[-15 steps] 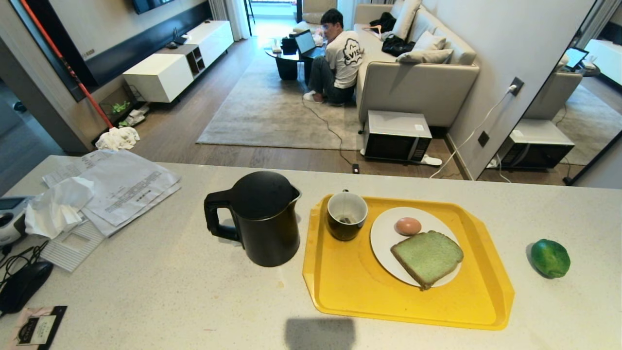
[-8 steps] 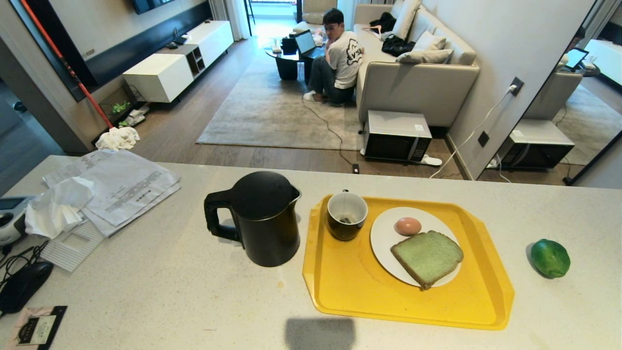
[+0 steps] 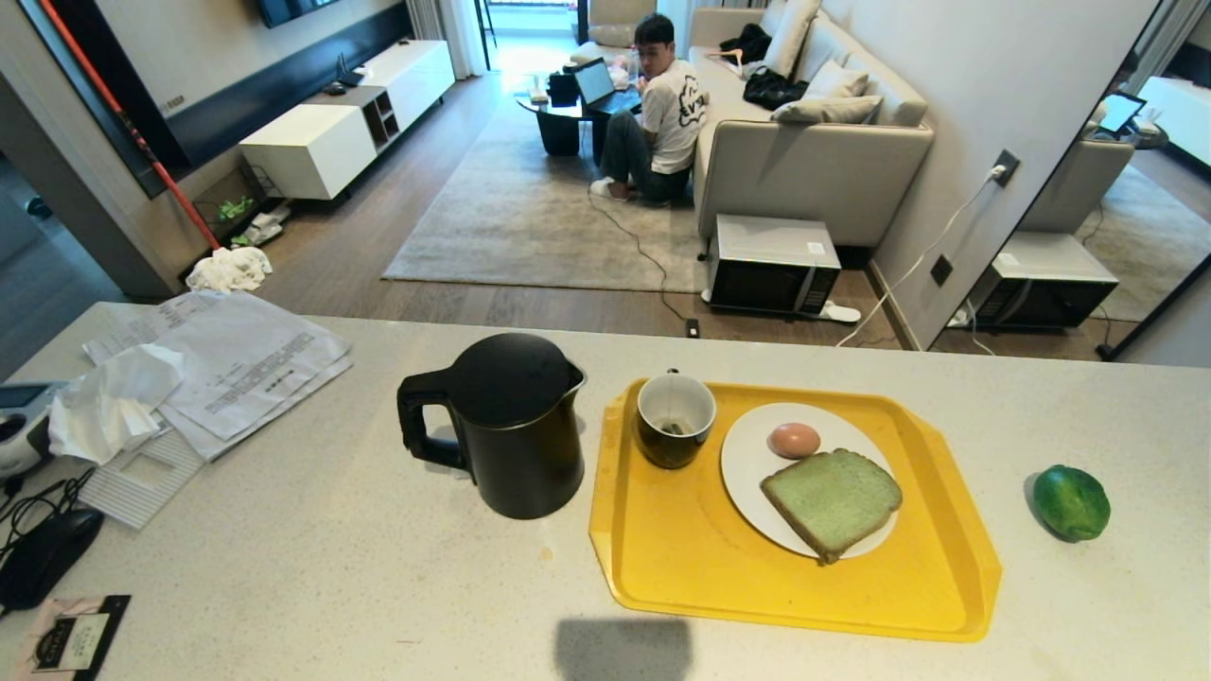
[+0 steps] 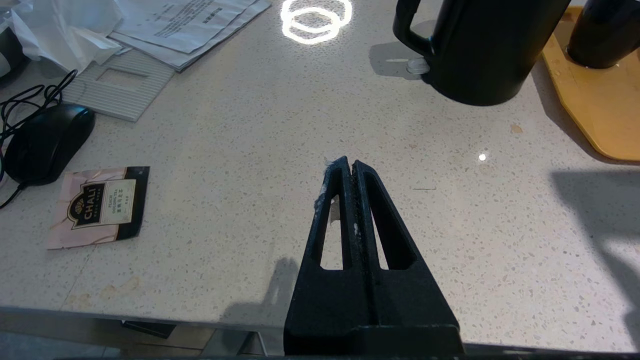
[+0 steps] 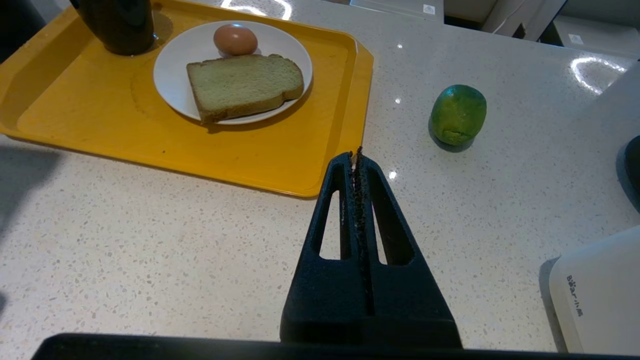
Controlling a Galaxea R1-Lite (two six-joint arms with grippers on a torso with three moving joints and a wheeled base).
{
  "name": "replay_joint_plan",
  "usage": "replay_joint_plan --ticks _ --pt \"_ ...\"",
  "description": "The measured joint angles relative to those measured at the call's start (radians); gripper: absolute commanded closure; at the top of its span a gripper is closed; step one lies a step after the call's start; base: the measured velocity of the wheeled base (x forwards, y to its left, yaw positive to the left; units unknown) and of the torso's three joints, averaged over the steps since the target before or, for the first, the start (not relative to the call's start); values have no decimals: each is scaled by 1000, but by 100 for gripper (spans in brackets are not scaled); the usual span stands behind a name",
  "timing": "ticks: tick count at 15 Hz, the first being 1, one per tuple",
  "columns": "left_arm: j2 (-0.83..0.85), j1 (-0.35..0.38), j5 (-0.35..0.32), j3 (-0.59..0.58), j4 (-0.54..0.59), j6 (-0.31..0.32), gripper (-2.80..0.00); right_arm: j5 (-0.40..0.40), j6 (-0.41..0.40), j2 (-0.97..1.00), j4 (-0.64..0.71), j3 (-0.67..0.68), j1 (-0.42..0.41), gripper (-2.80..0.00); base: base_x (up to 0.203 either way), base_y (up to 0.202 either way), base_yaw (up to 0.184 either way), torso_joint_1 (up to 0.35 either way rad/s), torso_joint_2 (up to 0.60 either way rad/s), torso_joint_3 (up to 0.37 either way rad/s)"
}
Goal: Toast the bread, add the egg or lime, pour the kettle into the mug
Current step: Pick up the kettle
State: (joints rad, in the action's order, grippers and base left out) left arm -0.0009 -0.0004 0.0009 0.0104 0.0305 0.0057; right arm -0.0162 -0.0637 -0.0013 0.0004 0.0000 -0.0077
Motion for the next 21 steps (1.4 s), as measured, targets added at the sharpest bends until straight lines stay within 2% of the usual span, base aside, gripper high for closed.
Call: replay_joint_plan --ticks 13,17,21 --pt "0 0 0 0 0 -3 0 0 0 0 0 0 0 0 0 0 0 0 0 0" --pt "0 0 1 0 0 -3 0 0 0 0 0 0 0 0 -86 0 0 1 4 2" --pt "0 0 0 0 1 -1 0 0 0 0 1 0 0 0 13 0 0 9 3 0"
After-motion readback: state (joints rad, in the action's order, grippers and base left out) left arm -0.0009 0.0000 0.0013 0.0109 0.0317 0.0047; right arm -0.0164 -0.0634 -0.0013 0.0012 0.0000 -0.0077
